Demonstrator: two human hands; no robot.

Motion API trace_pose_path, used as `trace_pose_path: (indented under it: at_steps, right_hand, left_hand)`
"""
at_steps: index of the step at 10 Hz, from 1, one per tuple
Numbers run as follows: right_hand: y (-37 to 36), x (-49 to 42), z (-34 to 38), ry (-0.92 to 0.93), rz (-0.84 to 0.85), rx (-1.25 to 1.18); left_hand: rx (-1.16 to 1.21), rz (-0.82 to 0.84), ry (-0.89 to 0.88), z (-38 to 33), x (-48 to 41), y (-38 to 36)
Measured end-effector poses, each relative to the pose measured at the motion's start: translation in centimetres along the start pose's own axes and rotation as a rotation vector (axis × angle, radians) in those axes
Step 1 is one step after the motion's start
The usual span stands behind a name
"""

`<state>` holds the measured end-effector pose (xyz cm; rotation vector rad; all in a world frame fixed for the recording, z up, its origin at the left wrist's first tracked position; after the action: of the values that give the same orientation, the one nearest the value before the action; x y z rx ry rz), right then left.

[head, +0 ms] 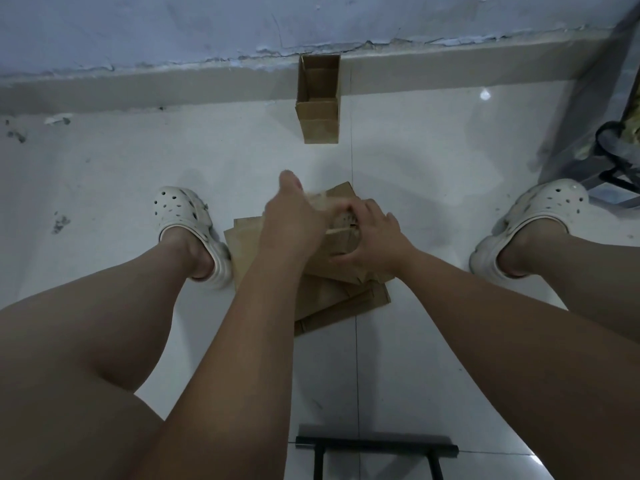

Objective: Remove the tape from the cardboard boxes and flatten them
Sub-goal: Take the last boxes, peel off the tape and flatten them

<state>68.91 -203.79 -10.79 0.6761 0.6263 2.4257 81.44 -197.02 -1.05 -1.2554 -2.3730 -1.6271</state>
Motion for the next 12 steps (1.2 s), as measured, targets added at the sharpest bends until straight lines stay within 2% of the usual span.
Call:
trace_pose_path:
  at_steps: [1, 2, 3, 4, 5, 6, 7, 8, 9, 10, 11, 12]
  right_hand:
    - [-0.5, 0.8, 0.4, 0.044, -0.076, -0.001]
    - [-0.7, 1.5, 0.4, 0.120, -0.236, 0.084]
    - [-0.5, 1.4, 1.0, 0.162, -0.327, 0.159]
    - [-0.3, 1.2, 1.7, 0.196, -0.245, 0.310]
    - [-0.9, 1.3, 1.4, 0.113, -0.205, 0.263]
    - [-0.2, 1.3, -0.9, -0.065, -0.082, 0.291]
    - [0.9, 2.5, -2.3, -0.027, -0.075, 0.168]
    - [0.7, 3.7, -3.1, -0.040, -0.007, 0.135]
    - [0.2, 4.7, -3.3, -0.067, 0.000, 0.060]
    - [0.3, 5.2, -3.0, -0.084, -0.060, 0.054]
    - [0.9, 4.3, -1.4, -0.043, -0.227, -0.023]
    - [1.9, 2.5, 0.1, -0.019, -0.339, -0.049]
  left_hand:
    - [-0.256, 0.233, -0.051, 0.8, 0.5, -1.9]
    - [-0.344, 0.367, -0.087, 0.8, 0.9, -2.2]
    - [-0.334, 0.432, -0.195, -0.8, 1.3, -1.8]
    - [-0.354, 0.417, -0.238, -1.9, 1.5, -1.3]
    - [-0.340, 0.536, -0.323, -2.6, 2.0, -0.9]
    - [-0.116, 0.591, -0.384, -4.9, 2.9, 2.0]
    - [0.162, 0.458, -0.311, -4.8, 1.8, 3.9]
    - [0.239, 0.288, -0.234, -3.4, 1.1, 4.8]
    - [0.174, 0.193, -0.212, -2.7, 0.7, 3.7]
    - [0.219, 0.138, -0.207, -1.5, 0.7, 2.7]
    - [0.337, 0.102, -0.115, 0.1, -0.1, 1.2]
    - [0.312, -0.061, 0.016, 1.2, -1.0, 0.0]
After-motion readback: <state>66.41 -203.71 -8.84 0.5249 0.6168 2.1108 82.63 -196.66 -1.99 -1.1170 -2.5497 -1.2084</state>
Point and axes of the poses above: each hand's wrist, its own x-axis away from the middle knuckle, its own y-axis out of the back of the hand, z = x × y, the point moved 3 cm from there along -x, towards the middle knuckle, and after that the axes turned 7 degrees about -x, right-handed, at the moved point
